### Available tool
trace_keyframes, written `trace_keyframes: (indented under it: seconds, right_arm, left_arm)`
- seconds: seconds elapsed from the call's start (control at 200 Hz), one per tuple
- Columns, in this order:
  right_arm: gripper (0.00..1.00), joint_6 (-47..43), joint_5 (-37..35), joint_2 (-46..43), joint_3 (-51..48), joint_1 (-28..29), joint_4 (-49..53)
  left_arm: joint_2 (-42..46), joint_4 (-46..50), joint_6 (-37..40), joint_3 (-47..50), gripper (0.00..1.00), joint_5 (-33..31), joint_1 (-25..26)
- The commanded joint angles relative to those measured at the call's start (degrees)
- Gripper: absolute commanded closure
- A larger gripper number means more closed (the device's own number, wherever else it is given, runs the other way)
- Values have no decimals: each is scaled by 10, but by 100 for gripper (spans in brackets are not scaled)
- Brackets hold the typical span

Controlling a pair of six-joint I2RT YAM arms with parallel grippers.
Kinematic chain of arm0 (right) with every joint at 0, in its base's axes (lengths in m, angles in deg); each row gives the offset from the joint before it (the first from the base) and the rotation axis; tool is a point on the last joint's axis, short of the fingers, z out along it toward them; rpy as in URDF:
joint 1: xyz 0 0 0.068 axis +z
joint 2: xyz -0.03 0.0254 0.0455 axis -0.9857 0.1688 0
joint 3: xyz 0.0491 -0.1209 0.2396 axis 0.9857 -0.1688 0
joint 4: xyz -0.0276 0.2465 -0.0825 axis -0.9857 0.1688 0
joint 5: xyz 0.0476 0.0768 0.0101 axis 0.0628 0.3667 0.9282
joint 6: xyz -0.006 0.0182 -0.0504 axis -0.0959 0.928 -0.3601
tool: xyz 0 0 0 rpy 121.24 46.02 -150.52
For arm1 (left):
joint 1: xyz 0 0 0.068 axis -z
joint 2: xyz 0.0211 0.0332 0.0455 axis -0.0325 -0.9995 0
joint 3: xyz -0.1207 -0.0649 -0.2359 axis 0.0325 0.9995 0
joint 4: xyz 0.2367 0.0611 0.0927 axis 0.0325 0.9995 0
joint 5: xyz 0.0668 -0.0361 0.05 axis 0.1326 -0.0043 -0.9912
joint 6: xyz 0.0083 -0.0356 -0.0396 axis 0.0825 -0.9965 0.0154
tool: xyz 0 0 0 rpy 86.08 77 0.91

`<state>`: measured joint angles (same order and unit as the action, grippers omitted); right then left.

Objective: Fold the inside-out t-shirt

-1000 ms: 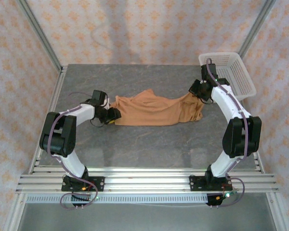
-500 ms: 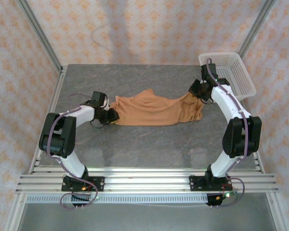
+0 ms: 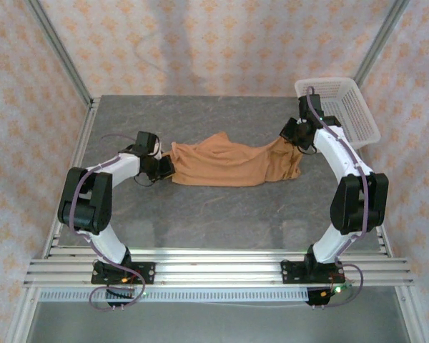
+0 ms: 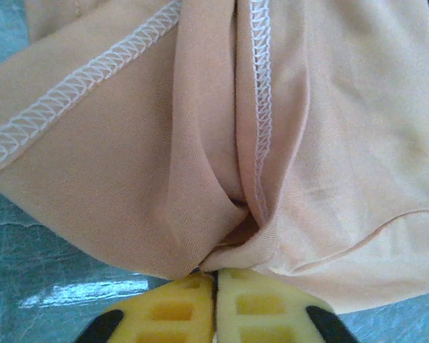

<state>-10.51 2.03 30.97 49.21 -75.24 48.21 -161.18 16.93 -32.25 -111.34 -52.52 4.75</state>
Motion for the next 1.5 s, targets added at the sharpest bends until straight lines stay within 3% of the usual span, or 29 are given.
trace_keyframes:
  seconds: [0.0,0.17,0.315,0.545,0.696,0.991,1.201,1.321,1.491]
  right_arm:
    - [100,-5,2,-19,19,-3,-2]
    - [100,-4,1,-24,33,-3,5]
    - [100,-15,-9,-36,121,-4,51]
    - [100,-30,-30,-80,348,-9,145]
    - [100,-13,-8,-132,403,-9,150]
    - [100,2,56,-205,453,-9,180]
    - [100,-16,44,-234,480,-9,231]
    - [100,-17,39,-227,437,-9,215]
    - [100,-6,37,-164,321,-9,126]
  left_arm:
    - [15,17,9,-12,100,-9,-4]
    - [55,57,7,-48,100,-12,-4]
    - [106,136,7,-179,100,-37,-20]
    - [199,162,-73,-421,100,-43,-143]
    - [238,171,-79,-491,100,-32,-170]
    - [317,220,-43,-520,100,-44,-179]
    - [345,245,-15,-533,100,-40,-179]
    - [335,222,-17,-478,100,-24,-180]
    - [277,134,-35,-326,100,-2,-177]
